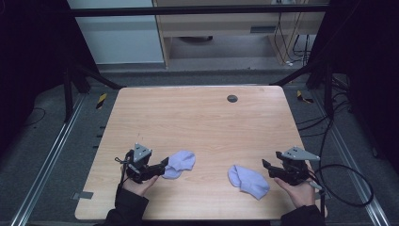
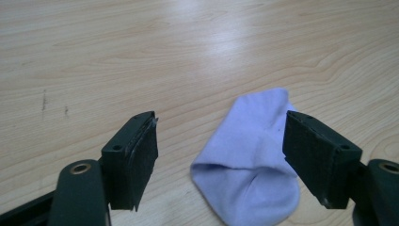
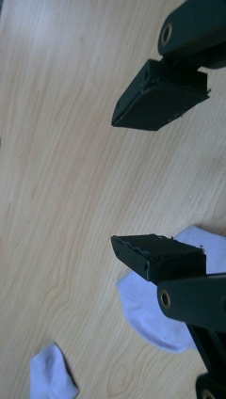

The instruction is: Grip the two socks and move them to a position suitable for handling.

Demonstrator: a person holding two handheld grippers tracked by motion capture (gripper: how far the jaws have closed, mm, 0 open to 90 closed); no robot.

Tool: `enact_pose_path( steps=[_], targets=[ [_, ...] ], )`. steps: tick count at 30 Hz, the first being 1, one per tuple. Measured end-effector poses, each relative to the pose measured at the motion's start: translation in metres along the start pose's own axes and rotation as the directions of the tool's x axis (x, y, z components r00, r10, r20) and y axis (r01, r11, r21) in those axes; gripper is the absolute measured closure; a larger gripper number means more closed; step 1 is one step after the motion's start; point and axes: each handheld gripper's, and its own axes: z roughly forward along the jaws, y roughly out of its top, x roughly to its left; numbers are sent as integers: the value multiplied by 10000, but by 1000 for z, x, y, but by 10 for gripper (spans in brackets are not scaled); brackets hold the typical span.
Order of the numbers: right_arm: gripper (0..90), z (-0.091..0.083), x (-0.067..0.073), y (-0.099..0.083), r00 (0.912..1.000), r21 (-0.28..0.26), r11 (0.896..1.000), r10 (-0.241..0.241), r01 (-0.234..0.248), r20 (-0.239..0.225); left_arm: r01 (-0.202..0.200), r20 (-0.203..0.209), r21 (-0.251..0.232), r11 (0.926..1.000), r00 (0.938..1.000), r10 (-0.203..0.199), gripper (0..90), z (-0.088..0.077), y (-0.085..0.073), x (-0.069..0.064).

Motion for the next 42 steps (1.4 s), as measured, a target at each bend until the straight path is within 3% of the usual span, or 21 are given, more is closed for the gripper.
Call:
enact_pose_path(
  steps=[9, 18, 30, 42],
  targets=[
    [460, -9, 13, 1, 9983, 172, 9991, -371, 379, -441, -503, 284, -178, 9986, 9983, 508, 301, 7, 13, -29],
    [516, -9, 26, -4, 9929, 337, 9970, -663, 699, -982, -1017, 711, -264, 9945, 9921, 1033, 336, 20, 25, -68],
    [561, -8, 32, -14, 9879, 648, 9940, -787, 880, -1336, -1217, 1190, -28, 9926, 9855, 1212, 384, 38, 27, -103],
    [593, -10, 38, -27, 9819, 892, 9907, -870, 1030, -1683, -1549, 1755, 470, 9868, 9738, 1445, 449, 57, 24, -135]
  ],
)
